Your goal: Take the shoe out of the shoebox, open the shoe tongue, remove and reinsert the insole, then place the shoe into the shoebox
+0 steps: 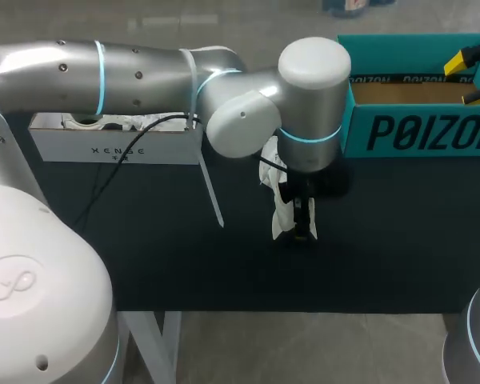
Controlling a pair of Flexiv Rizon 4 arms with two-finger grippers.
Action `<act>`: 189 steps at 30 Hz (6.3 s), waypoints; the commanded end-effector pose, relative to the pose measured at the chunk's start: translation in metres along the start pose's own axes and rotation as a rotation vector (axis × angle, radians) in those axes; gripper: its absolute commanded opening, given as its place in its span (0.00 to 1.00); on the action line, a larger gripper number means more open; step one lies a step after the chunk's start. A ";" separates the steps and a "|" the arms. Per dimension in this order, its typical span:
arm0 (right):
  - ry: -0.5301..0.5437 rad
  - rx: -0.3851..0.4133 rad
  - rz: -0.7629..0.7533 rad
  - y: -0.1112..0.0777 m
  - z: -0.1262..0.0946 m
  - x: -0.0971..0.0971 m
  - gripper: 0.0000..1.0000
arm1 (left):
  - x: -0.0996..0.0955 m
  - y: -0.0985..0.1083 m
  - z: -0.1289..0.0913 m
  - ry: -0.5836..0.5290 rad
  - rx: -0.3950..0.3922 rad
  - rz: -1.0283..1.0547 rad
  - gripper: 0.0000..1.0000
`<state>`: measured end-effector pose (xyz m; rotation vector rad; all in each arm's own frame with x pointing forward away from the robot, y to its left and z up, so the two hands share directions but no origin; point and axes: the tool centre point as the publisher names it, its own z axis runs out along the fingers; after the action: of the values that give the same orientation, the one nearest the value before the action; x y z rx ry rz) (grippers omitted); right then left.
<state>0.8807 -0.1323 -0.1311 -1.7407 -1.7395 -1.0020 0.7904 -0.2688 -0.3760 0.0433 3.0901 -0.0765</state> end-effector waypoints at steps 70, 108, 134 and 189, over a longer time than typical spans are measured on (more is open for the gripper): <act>-0.002 0.000 0.000 0.000 0.000 0.000 1.00 | -0.024 0.095 -0.087 0.237 -0.099 0.864 0.00; -0.002 0.000 0.000 0.000 0.000 0.000 1.00 | -0.063 0.156 -0.128 0.353 0.020 1.221 0.00; -0.002 0.000 0.000 0.000 0.000 0.000 1.00 | -0.164 0.324 -0.191 0.288 -0.243 1.816 0.00; -0.002 0.000 0.000 0.000 0.000 0.000 1.00 | -0.310 0.450 -0.166 0.218 -0.257 1.836 0.00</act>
<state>0.8807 -0.1323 -0.1311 -1.7407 -1.7393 -1.0018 1.0854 0.1767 -0.2124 2.5970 1.9108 0.4076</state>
